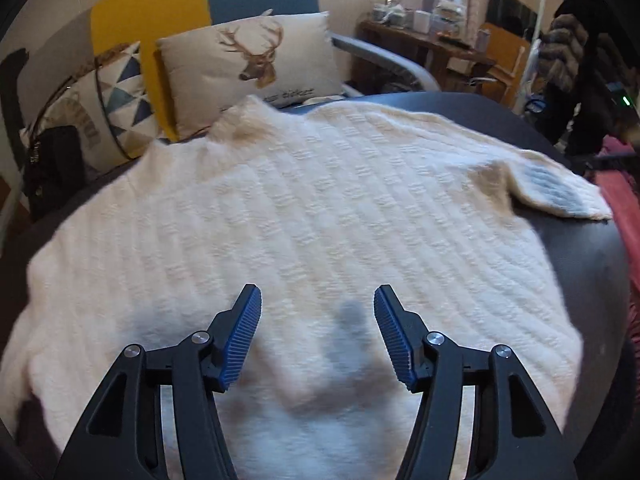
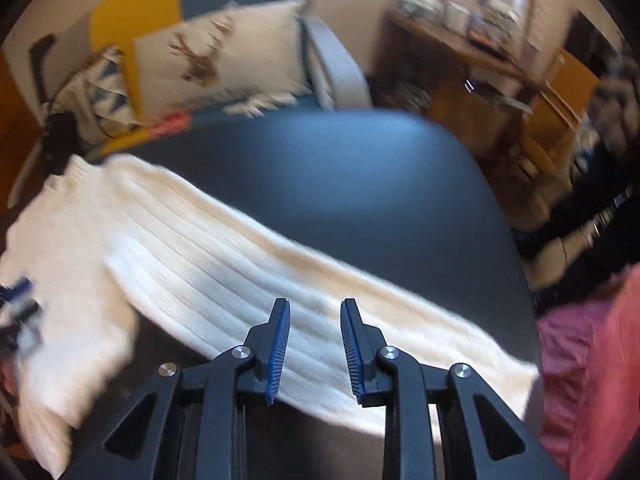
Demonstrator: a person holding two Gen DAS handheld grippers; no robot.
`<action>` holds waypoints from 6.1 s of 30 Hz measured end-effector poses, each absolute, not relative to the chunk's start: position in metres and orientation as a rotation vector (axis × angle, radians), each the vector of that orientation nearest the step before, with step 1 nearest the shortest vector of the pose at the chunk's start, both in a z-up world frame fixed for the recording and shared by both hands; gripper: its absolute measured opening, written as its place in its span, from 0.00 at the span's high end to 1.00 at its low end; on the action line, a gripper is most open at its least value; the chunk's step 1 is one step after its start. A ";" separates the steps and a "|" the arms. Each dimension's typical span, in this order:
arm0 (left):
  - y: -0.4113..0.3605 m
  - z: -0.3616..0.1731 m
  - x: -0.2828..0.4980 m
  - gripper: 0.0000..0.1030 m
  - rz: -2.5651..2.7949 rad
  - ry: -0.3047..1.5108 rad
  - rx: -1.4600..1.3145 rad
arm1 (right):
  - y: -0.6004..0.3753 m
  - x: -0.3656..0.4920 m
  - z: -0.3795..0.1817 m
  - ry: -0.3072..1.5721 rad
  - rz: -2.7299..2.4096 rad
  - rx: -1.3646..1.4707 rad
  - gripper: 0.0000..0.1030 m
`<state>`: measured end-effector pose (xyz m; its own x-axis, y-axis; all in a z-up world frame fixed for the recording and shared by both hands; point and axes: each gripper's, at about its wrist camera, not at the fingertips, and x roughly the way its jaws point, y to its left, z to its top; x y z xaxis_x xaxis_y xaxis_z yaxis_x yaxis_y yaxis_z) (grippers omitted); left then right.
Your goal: Fold clothes
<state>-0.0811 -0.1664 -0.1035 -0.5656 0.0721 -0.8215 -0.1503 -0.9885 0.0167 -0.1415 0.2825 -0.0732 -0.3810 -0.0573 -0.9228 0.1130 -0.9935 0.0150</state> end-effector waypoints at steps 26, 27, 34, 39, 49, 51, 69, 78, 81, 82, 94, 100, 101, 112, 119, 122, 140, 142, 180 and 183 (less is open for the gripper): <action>-0.205 -0.100 -0.011 0.38 2.684 -0.058 -1.315 | 0.180 -0.110 -0.094 -0.071 -2.092 1.430 0.71; -0.204 -0.101 -0.002 0.38 2.687 -0.050 -1.313 | 0.171 -0.110 -0.100 -0.055 -2.076 1.453 0.71; -0.220 -0.115 0.017 0.38 2.758 -0.017 -1.375 | 0.157 -0.133 -0.115 -0.364 -2.035 1.430 0.67; -0.232 -0.115 0.000 0.27 2.808 0.114 -1.418 | 0.115 -0.151 -0.113 -0.538 -1.787 1.410 0.66; -0.247 -0.123 -0.014 0.12 2.845 0.087 -1.458 | 0.056 -0.169 -0.126 -0.351 -1.546 1.483 0.51; -0.248 -0.123 -0.013 0.12 2.841 0.074 -1.455 | 0.075 -0.164 -0.131 -0.347 -1.566 1.491 0.51; -0.158 -0.094 0.057 0.21 2.759 0.172 -1.331 | 0.021 -0.083 -0.120 -0.312 -1.501 1.415 0.68; -0.179 -0.108 0.052 0.18 2.785 0.016 -1.388 | -0.051 -0.103 -0.074 -0.281 -1.575 1.286 0.70; -0.179 -0.111 0.048 0.18 2.762 0.008 -1.423 | -0.064 -0.111 -0.086 -0.213 -1.595 1.322 0.69; -0.180 -0.112 0.047 0.18 2.749 -0.018 -1.439 | -0.063 -0.113 -0.090 -0.215 -1.590 1.339 0.69; -0.186 -0.117 0.037 0.15 2.666 -0.085 -1.500 | 0.001 -0.077 -0.104 0.089 -1.632 1.378 0.64; -0.188 -0.115 0.035 0.15 2.651 -0.102 -1.514 | -0.010 -0.063 -0.113 0.193 -1.678 1.223 0.64; -0.188 -0.115 0.034 0.15 2.641 -0.108 -1.526 | -0.020 -0.063 -0.113 0.205 -1.676 1.203 0.63; -0.194 -0.107 0.031 0.15 2.606 -0.127 -1.550 | -0.031 -0.081 -0.095 -0.121 -1.575 1.289 0.94; -0.180 -0.108 0.037 0.15 2.626 0.094 -1.570 | 0.030 -0.063 -0.067 -0.250 -1.545 1.327 0.94; -0.169 -0.111 0.040 0.15 2.621 0.273 -1.559 | 0.058 -0.058 -0.051 -0.299 -1.547 1.326 0.94; -0.156 -0.068 0.112 0.15 2.579 0.147 -1.274 | 0.087 -0.013 -0.098 -0.206 -1.634 1.349 0.75; -0.142 -0.080 0.117 0.15 2.548 0.215 -1.290 | 0.073 -0.012 -0.100 -0.227 -1.611 1.323 0.73; -0.159 -0.104 0.134 0.11 2.696 0.305 -1.379 | 0.047 0.023 -0.054 -0.278 -1.772 1.244 0.74; -0.171 -0.109 0.137 0.11 2.741 0.244 -1.410 | 0.035 0.029 -0.064 -0.107 -1.892 1.299 0.71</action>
<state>0.1372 -0.1705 -0.1089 -0.5830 -0.0283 -0.8120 -0.1158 -0.9863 0.1176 0.0289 0.0351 -0.0642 -0.1319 -0.6592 -0.7403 0.5719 -0.6606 0.4863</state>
